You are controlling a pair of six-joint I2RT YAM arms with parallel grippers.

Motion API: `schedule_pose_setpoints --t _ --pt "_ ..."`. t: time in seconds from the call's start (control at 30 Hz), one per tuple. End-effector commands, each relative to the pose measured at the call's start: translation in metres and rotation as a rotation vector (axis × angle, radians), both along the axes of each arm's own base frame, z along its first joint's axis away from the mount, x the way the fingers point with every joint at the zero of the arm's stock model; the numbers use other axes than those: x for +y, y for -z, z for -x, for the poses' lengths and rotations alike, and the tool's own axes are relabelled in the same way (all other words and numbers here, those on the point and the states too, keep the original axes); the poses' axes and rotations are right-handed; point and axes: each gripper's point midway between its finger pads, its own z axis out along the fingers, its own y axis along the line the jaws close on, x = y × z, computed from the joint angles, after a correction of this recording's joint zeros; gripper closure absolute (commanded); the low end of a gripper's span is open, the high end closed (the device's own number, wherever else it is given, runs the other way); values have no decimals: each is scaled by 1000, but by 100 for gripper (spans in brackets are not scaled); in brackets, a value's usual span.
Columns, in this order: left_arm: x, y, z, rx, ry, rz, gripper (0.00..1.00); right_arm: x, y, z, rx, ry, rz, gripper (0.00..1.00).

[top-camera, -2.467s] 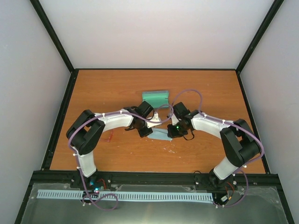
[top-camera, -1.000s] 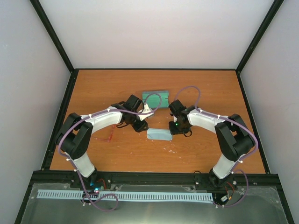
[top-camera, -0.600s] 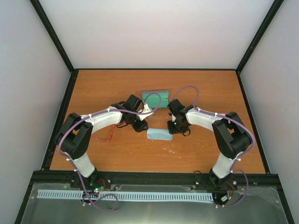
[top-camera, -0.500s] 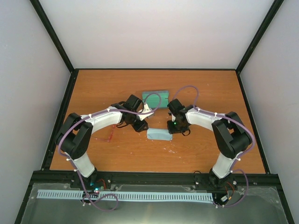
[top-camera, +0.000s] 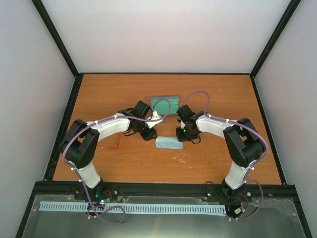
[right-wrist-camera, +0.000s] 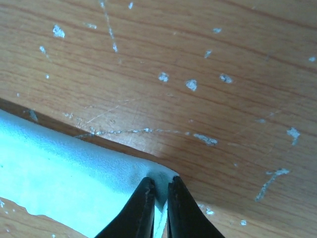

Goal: Organize the sunglasses
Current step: Pick up the glasses cleaning cloth from the center of the board.

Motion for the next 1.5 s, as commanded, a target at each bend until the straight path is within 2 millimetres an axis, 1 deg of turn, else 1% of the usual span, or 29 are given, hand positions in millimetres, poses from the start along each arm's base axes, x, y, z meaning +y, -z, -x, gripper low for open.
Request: schedule_pose_setpoints --t 0.0,0.07,0.13,0.17,0.6,0.8,1.03,1.17,1.33,1.47 --pt "-8 -5 -7 6 -3 37 58 -5 17 17 65 -4 27 92" --pt "-9 -3 -8 8 6 34 60 -5 17 18 63 -5 26 97" --pt "-10 0 -8 15 14 33 65 -6 16 17 61 -1 26 97" --pt "-11 1 -8 18 18 35 65 -6 16 17 59 1 27 97" --pt "-17 22 -8 62 37 33 66 -4 12 15 46 5 18 97" --pt "-20 24 -9 71 33 45 66 -4 12 16 47 0 15 97" --pt "-23 29 -7 92 33 49 70 -4 13 18 52 -1 12 97" --pt "-26 30 -4 99 46 49 80 -5 13 18 52 0 13 97" --pt "-29 32 4 125 61 50 98 -6 12 17 45 5 14 97" --pt "-28 31 4 120 63 44 100 -4 10 15 35 8 9 97"
